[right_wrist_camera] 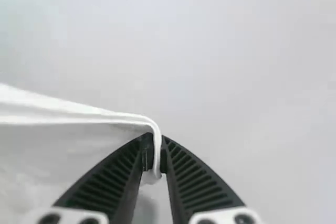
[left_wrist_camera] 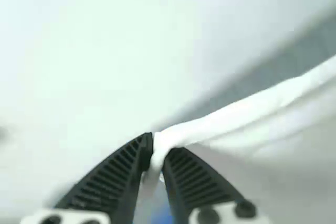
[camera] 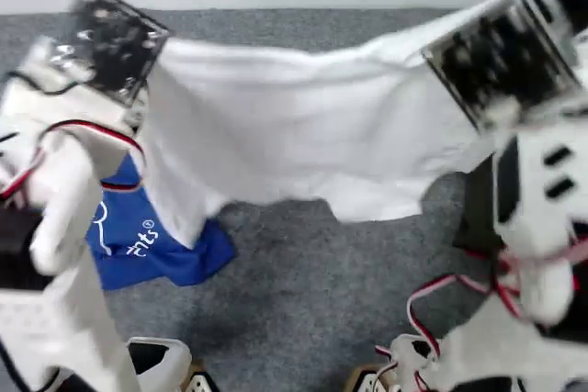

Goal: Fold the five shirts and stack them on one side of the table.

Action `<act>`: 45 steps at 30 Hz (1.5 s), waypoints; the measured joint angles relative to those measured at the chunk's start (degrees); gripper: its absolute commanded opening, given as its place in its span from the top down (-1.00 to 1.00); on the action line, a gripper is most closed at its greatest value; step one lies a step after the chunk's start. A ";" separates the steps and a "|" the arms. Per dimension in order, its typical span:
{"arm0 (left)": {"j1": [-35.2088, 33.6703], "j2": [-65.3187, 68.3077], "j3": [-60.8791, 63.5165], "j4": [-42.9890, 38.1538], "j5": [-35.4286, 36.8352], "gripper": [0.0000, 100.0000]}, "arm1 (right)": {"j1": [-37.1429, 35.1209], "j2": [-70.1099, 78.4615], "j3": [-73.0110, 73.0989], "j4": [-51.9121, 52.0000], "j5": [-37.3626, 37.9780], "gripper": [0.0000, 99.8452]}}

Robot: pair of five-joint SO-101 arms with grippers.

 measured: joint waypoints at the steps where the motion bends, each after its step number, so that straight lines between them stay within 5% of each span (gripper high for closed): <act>1: 0.09 0.00 -2.02 -1.23 0.00 0.97 | 0.70 -0.88 0.00 -1.49 0.09 0.98; 13: 0.18 -1.41 -18.46 -1.41 -2.46 0.97 | 7.12 -9.23 -0.18 -9.41 0.09 0.98; 29: 6.86 -1.41 -19.34 15.65 -8.35 0.97 | 7.74 -8.97 2.55 -15.65 0.09 0.98; 45: 7.65 -6.33 -21.98 17.49 -9.41 0.97 | 7.74 -16.35 2.64 -15.30 2.73 0.98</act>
